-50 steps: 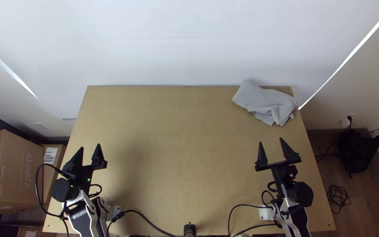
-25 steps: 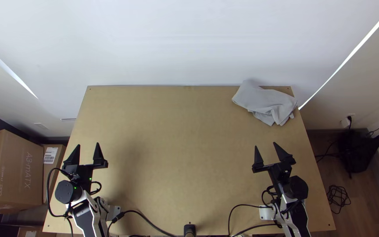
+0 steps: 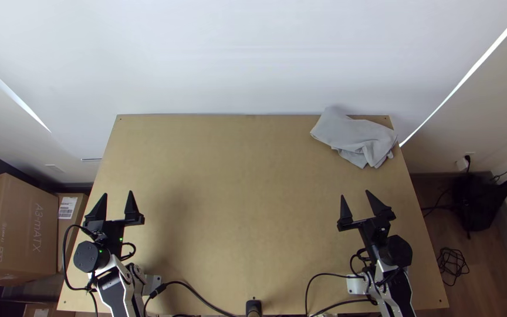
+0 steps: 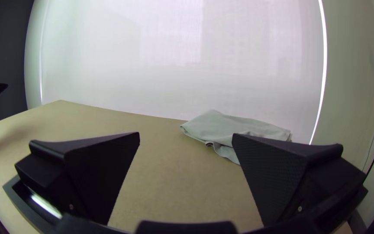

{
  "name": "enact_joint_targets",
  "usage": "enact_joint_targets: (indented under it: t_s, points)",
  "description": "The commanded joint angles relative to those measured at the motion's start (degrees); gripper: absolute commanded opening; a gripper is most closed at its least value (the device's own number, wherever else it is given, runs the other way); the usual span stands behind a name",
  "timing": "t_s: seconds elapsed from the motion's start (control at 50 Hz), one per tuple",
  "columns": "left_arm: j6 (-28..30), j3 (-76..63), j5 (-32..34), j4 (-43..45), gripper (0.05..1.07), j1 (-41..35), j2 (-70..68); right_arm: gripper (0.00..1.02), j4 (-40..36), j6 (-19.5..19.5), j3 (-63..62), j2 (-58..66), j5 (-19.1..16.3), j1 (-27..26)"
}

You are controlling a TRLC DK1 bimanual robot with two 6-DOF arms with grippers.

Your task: Fold the t-shirt

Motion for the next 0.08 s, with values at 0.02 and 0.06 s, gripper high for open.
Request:
enact_joint_targets:
  t_s: [0.02,0.06]
  points:
    - [1.03,-2.83,-0.24,-0.45,1.03,0.42,-0.32,0.98,-1.33,-1.08,-0.29,-0.16,0.39,-0.25]
    - [1.03,-2.83,-0.24,-0.45,1.03,0.42,-0.23,0.98,-1.33,-1.08,-0.29,-0.16,0.39,-0.25]
